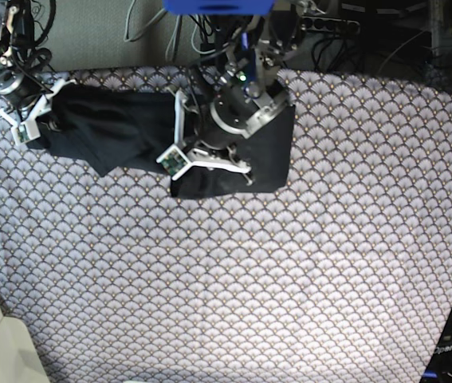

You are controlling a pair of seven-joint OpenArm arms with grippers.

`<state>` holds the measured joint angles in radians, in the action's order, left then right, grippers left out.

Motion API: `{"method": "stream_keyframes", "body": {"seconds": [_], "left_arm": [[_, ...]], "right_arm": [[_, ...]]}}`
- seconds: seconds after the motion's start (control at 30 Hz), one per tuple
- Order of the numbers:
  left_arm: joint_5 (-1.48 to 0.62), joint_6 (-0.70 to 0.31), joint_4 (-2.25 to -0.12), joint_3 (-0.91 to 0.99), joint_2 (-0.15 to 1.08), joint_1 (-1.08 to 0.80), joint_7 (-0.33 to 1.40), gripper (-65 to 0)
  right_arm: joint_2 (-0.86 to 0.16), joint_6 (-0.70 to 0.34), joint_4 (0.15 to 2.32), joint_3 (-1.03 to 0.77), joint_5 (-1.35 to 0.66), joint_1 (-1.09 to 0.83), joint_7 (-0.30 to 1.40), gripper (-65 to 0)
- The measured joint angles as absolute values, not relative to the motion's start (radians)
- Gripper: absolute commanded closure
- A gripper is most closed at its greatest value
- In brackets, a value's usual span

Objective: Fold the T-shirt properly

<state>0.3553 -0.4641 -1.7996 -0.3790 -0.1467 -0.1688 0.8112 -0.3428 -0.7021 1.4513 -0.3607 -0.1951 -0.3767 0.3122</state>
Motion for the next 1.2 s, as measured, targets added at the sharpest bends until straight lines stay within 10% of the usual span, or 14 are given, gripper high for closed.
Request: {"method": "stream_keyframes", "body": {"seconds": [0.13, 0.37, 0.67, 0.87, 1.2], "left_arm": [[0.355, -0.464, -1.8, -0.378, -0.145, -0.17, 0.812, -2.2], [0.345, -0.468, -1.839, -0.382, -0.145, -0.182, 0.808, -33.6], [0.2, -0.47, -1.916, -0.33, -0.149, -0.16, 0.8, -32.5], [0.202, -0.466, -1.824, -0.178, -0.147, -0.167, 0.805, 0.0], [0.205, -0.46, -1.59, -0.146, -0.117, -0.154, 0.788, 0.0]], "right_arm": [[-0.344, -0.702, 1.451, -0.361, -0.195, -0.377, 0.312, 0.0], [-0.344, -0.702, 1.451, -0.361, -0.195, -0.377, 0.312, 0.0], [-0.344, -0.702, 1.452, -0.36, -0.195, -0.377, 0.312, 0.0], [-0.353, -0.702, 1.452, -0.359, -0.195, -0.377, 0.312, 0.0], [-0.369, -0.704, 1.577, -0.357, -0.148, -0.429, 0.392, 0.0]]}}
